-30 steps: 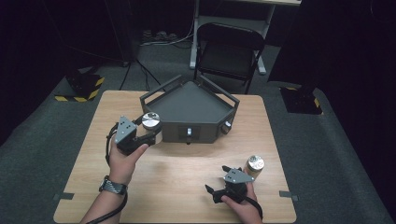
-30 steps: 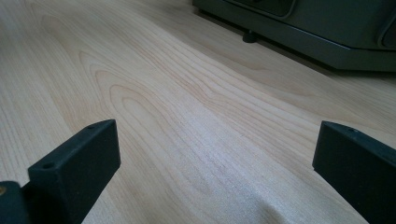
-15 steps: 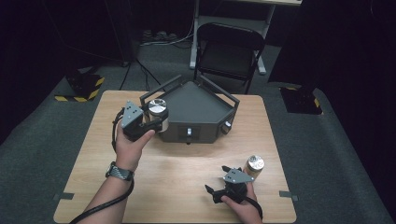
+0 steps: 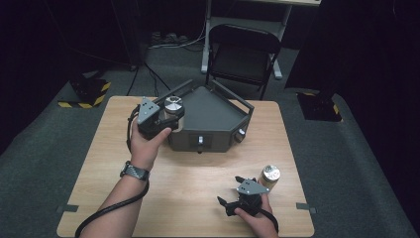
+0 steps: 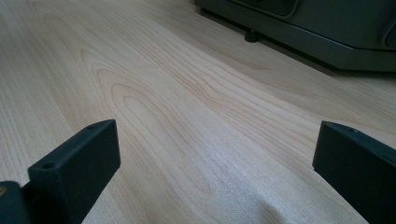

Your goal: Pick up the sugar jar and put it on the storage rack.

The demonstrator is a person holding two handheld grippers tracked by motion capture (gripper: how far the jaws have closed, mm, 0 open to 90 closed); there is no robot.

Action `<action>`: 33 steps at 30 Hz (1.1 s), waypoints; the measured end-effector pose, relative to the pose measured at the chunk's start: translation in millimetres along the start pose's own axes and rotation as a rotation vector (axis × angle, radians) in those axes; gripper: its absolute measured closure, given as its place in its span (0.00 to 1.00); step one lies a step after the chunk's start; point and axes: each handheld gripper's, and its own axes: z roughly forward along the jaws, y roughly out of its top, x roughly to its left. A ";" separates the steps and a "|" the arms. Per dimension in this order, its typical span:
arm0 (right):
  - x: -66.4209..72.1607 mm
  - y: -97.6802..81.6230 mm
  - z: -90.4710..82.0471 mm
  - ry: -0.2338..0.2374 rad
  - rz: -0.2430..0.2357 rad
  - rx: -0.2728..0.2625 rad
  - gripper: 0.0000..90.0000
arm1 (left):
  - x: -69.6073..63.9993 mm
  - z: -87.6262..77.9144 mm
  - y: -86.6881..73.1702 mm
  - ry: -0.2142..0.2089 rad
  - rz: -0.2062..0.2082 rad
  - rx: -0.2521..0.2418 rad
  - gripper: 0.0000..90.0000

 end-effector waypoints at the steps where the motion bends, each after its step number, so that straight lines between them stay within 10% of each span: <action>1: 0.0 0.0 0.0 0.000 0.000 0.000 0.01 | -0.4 2.8 0.7 0.002 0.001 0.002 0.36; 33: -3.8 -0.3 0.0 0.019 0.002 -0.002 0.01 | -8.9 86.3 3.7 0.024 0.007 0.067 0.36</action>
